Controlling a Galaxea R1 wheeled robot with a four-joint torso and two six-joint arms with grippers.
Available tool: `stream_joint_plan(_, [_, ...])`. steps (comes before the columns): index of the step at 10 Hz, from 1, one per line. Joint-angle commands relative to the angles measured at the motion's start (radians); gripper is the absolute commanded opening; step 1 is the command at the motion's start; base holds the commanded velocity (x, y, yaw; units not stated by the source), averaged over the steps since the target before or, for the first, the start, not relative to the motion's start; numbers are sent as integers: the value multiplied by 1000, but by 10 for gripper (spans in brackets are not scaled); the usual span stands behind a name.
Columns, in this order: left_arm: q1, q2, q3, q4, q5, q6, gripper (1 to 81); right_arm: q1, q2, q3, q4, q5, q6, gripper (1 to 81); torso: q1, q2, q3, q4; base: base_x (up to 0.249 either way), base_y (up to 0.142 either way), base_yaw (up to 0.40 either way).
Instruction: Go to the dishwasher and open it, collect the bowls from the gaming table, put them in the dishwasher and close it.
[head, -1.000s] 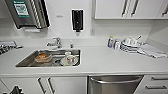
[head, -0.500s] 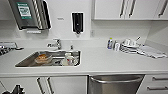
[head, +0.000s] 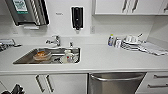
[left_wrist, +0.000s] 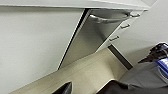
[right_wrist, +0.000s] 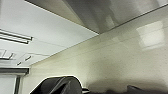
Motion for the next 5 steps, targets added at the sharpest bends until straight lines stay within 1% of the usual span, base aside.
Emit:
stream_joint_plan(1, [-76, -21, 9, -6, 19, 3, 811, 138, -93, 84, 12, -71, 39, 811, 0, 0, 0, 0, 0, 0, 0])
stream_joint_plan(2, [-76, -15, 6, -2, 19, 5, 811, 175, -114, 110, 15, -94, 74, 811, 0, 0, 0, 0, 0, 0, 0])
stream_joint_plan(3, [-76, -10, 7, 0, 18, 6, 811, 219, -125, 133, 18, -121, 123, 811, 0, 0, 0, 0, 0, 0, 0])
stream_joint_plan(4, [-88, -8, 18, 0, 12, 13, 811, 252, -134, 153, 18, -133, 195, 811, 0, 0, 0, 0, 0, 0, 0])
stream_joint_plan(5, [-111, -2, 22, 0, 19, 13, 811, 287, -134, 154, 20, -148, 264, 811, 0, 0, 0, 0, 0, 0, 0])
